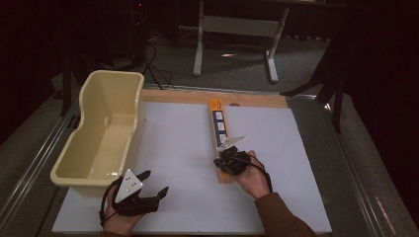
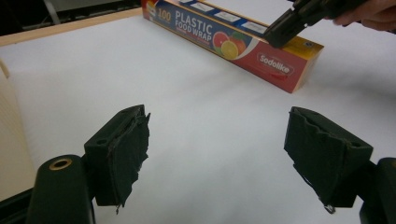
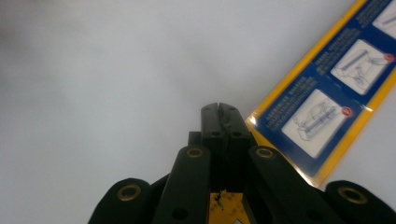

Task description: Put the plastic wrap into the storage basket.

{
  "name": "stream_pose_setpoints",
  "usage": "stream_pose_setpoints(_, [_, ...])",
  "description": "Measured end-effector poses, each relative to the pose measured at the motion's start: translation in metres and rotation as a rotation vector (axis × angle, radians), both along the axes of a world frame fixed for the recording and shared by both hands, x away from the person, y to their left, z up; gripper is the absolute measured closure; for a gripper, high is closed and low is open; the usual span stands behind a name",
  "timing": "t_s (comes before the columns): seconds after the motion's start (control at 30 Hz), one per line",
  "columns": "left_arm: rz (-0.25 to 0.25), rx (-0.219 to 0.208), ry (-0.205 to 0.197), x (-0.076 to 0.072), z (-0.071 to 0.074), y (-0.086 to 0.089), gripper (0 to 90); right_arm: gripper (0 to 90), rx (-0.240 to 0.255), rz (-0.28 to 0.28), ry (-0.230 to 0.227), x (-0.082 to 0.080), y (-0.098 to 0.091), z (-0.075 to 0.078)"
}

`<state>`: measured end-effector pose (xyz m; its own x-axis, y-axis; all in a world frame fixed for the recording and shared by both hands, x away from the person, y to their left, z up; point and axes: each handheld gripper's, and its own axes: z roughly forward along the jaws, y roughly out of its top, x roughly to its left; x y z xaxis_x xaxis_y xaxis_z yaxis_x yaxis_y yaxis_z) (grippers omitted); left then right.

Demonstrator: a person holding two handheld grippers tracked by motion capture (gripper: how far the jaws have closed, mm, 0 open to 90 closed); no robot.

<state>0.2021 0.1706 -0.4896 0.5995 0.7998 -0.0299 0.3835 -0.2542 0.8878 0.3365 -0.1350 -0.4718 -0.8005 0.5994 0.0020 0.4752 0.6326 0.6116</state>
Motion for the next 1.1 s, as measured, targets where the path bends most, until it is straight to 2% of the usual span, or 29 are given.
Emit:
stream_pose_setpoints(0.07, [0.001, 0.001, -0.001, 0.000, 0.000, 0.000, 21.7, 89.8, 0.048, -0.013, 0.030, 0.002, -0.007, -0.001])
stream_pose_setpoints(0.13, [0.001, -0.001, 0.000, 0.001, 0.000, 0.000, 21.7, 88.8, 0.039, -0.023, 0.020, 0.002, -0.011, 0.000])
stream_pose_setpoints(0.23, [-0.001, 0.001, 0.000, 0.000, 0.000, 0.000, 21.7, 75.1, 0.052, -0.041, 0.011, 0.006, -0.012, 0.001])
stream_pose_setpoints(0.33, [0.000, -0.001, -0.001, 0.000, 0.000, 0.000, 21.8, 54.7, 0.083, -0.115, -0.030, 0.014, -0.013, 0.004])
stream_pose_setpoints(0.43, [0.000, -0.003, -0.002, 0.000, 0.000, 0.000, 21.7, 43.2, 0.092, -0.200, -0.070, 0.026, -0.011, 0.006])
stream_pose_setpoints(0.53, [-0.001, -0.003, -0.001, 0.000, 0.000, 0.000, 21.7, 28.7, 0.070, -0.289, -0.106, 0.039, -0.005, 0.004])
stream_pose_setpoints(0.67, [-0.001, -0.003, -0.002, 0.000, 0.000, 0.001, 21.7, 15.4, 0.026, -0.370, -0.105, 0.056, 0.008, -0.007])
stream_pose_setpoints(0.77, [-0.001, -0.005, -0.002, 0.000, 0.000, 0.001, 21.7, 15.8, -0.006, -0.387, -0.066, 0.067, 0.015, -0.016])
stream_pose_setpoints(0.87, [-0.001, -0.009, -0.004, 0.000, 0.001, 0.001, 21.7, 22.1, -0.049, -0.421, -0.012, 0.075, 0.017, -0.027])
stream_pose_setpoints(0.93, [-0.001, -0.008, -0.004, -0.001, 0.001, 0.002, 21.7, 23.6, -0.025, -0.437, 0.051, 0.077, 0.014, -0.030])
stream_pose_setpoints(1.0, [0.001, -0.008, -0.003, -0.001, 0.001, 0.002, 21.7, 27.8, -0.023, -0.476, 0.079, 0.076, 0.013, -0.028])
stream_pose_setpoints(1.1, [0.000, -0.008, -0.004, -0.001, 0.001, 0.002, 21.6, 31.5, -0.043, -0.500, 0.098, 0.069, 0.009, -0.026])
